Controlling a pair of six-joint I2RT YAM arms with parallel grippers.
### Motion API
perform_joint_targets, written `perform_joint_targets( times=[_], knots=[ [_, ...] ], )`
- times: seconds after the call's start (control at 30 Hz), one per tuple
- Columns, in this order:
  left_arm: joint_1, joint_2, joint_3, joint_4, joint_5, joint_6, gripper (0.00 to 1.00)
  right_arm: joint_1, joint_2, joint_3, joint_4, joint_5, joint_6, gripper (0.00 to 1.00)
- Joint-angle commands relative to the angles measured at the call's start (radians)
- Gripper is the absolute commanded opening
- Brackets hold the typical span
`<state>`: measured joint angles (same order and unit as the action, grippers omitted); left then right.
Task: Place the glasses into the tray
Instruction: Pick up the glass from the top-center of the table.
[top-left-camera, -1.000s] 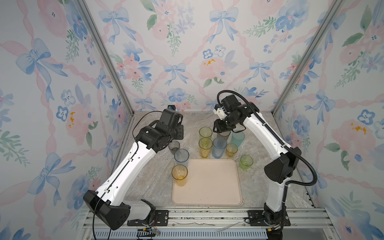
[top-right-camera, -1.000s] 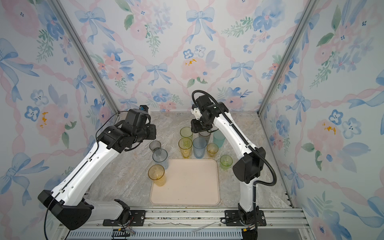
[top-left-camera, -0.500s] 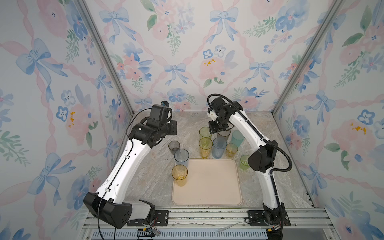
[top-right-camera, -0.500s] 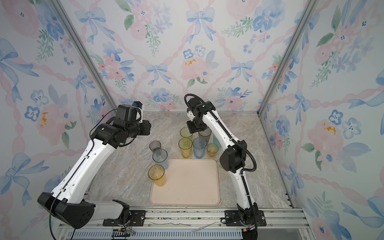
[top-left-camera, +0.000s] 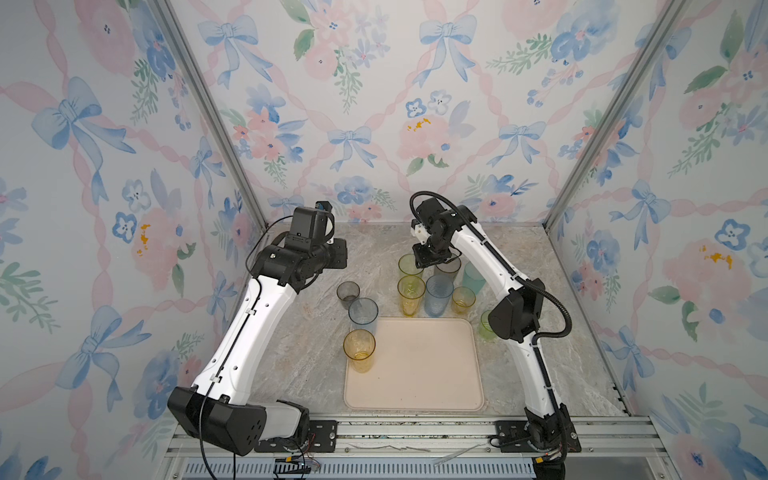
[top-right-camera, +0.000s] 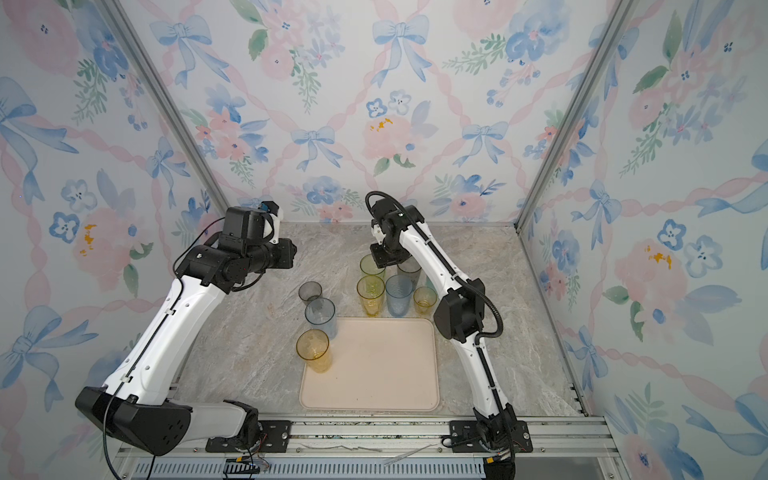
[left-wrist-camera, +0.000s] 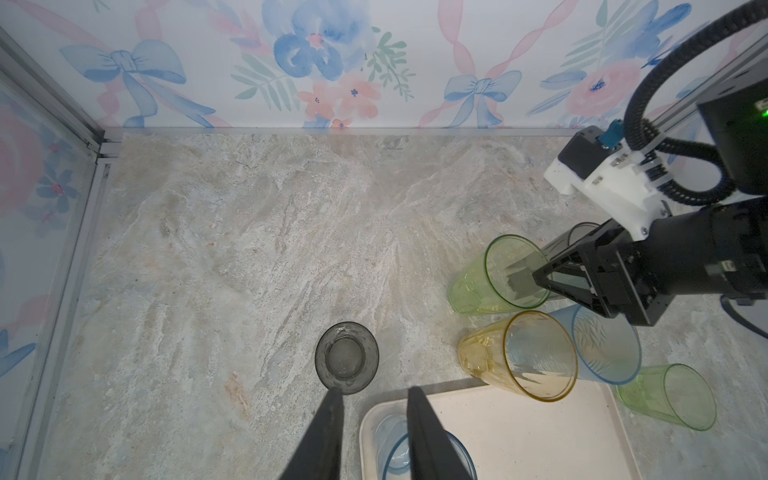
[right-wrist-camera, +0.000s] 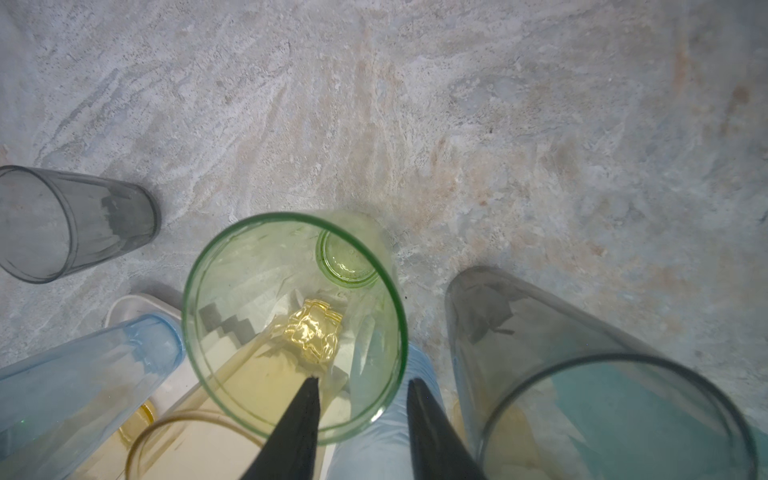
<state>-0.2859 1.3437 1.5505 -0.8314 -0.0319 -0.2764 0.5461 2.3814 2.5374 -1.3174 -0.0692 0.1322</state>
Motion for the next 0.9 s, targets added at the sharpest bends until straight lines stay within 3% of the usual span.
perform_joint_targets(
  times=[0.0, 0.4, 0.8, 0.87],
  knots=[
    [0.022, 0.001, 0.01, 0.014, 0.03, 0.035, 0.29, 0.009, 0.038, 0.049, 0.021, 0.015, 0.027, 0.38],
    [0.08, 0.025, 0.016, 0.014, 0.062, 0.062, 0.29, 0.0, 0.09, 0.074, 0.052, 0.019, 0.042, 0.27],
    [0.092, 0.052, 0.016, 0.014, 0.068, 0.063, 0.28, -0.003, 0.079, 0.08, 0.101, 0.071, 0.032, 0.0],
    [0.091, 0.054, 0.013, 0.014, 0.067, 0.062, 0.28, -0.002, 0.072, 0.078, 0.118, 0.073, 0.035, 0.0]
  ],
)
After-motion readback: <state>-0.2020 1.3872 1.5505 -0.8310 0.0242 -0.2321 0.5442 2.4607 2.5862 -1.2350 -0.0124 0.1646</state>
